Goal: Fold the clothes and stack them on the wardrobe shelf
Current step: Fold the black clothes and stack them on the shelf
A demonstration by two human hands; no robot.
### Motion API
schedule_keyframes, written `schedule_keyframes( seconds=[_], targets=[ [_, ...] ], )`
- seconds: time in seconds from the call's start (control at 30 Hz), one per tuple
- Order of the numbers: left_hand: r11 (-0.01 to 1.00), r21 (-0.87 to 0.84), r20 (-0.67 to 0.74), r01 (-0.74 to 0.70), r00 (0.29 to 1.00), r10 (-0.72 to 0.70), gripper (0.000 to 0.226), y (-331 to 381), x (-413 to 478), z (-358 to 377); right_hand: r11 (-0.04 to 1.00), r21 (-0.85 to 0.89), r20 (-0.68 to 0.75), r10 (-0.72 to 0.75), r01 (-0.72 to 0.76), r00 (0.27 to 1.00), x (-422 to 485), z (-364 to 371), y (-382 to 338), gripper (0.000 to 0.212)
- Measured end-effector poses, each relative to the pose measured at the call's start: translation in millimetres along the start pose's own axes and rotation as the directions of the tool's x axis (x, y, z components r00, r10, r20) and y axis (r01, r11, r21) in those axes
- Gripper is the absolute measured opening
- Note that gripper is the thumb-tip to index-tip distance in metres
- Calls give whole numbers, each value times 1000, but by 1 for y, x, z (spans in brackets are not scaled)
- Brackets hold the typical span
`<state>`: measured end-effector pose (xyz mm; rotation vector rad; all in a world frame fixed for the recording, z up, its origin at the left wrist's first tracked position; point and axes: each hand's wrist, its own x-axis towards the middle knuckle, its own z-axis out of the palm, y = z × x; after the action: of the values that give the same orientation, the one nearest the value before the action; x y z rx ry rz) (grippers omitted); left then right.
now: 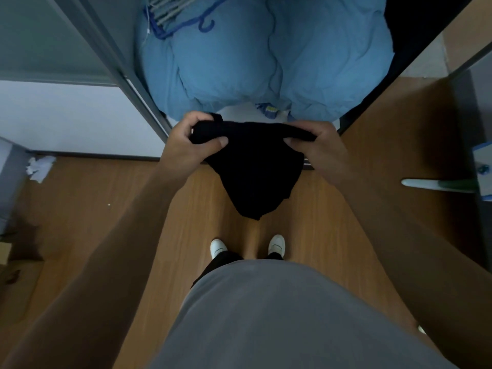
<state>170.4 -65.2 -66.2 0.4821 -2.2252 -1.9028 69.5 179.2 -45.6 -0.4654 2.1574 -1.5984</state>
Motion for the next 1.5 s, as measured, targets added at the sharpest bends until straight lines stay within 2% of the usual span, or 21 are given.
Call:
schedule_keyframes(
  seconds=[0.07,0.1,0.2,0.27,0.3,0.37,0.43,0.5,0.57,0.67,0.73,0.83,0.9,1.03,1.17,1.23,1.33,1.43,1.5],
  targets=[
    [990,-135,35,28,999,-24,45,-5,0,-4,995,91,10,30,-30,1000,2,-1,-6,31],
    [989,-142,50,37,998,-30,55,-9,0,-4,992,122,25,38,-41,999,3,-2,-9,32],
    [998,-27,143,56,988,-51,97,-19,3,3,981,179,98,54,-71,994,4,-6,-15,34],
    [996,67,227,65,971,-79,115,-24,12,11,965,245,112,72,-98,991,5,-8,-17,35],
    [989,126,280,82,953,-115,119,-25,18,15,956,272,108,81,-108,991,5,-10,-18,34],
    [955,210,355,208,894,-273,122,-26,24,24,944,306,97,99,-124,990,5,-13,-18,35],
    [905,239,323,351,851,-415,129,-31,16,35,944,307,73,104,-122,992,2,-17,-19,36],
    [880,206,246,428,848,-470,116,-40,9,47,961,257,16,98,-98,995,-2,-22,-19,35],
    [905,75,216,418,880,-424,96,-45,8,57,974,213,-92,103,-82,990,-6,-28,-20,34],
    [903,-205,228,377,916,-331,37,-44,11,67,964,240,-188,161,-114,969,-10,-37,-17,33],
    [862,-346,236,369,924,-301,21,-37,10,71,939,309,-162,210,-153,964,-10,-43,-17,32],
    [794,-467,221,389,921,-321,20,-20,11,72,868,469,-88,229,-163,969,-10,-51,-15,35],
    [762,-506,193,404,914,-357,27,-4,12,71,843,517,-42,197,-148,979,-10,-53,-7,34],
    [671,-579,159,464,871,-465,42,20,11,60,867,456,99,177,-203,979,-13,-37,28,34],
    [645,-564,130,516,827,-547,31,32,10,46,879,333,257,265,-342,930,-13,-4,56,46],
    [664,-503,101,553,801,-590,27,31,11,37,888,322,260,250,-328,933,-10,10,62,40],
    [672,-431,36,603,755,-654,38,21,16,18,872,401,253,191,-282,949,-4,23,59,31],
    [671,-515,68,533,806,-588,46,2,15,-6,851,449,245,176,-272,953,-2,31,50,27],
    [661,-540,163,521,835,-525,57,-14,11,-20,835,484,217,176,-262,960,-1,31,46,26]
  ],
)
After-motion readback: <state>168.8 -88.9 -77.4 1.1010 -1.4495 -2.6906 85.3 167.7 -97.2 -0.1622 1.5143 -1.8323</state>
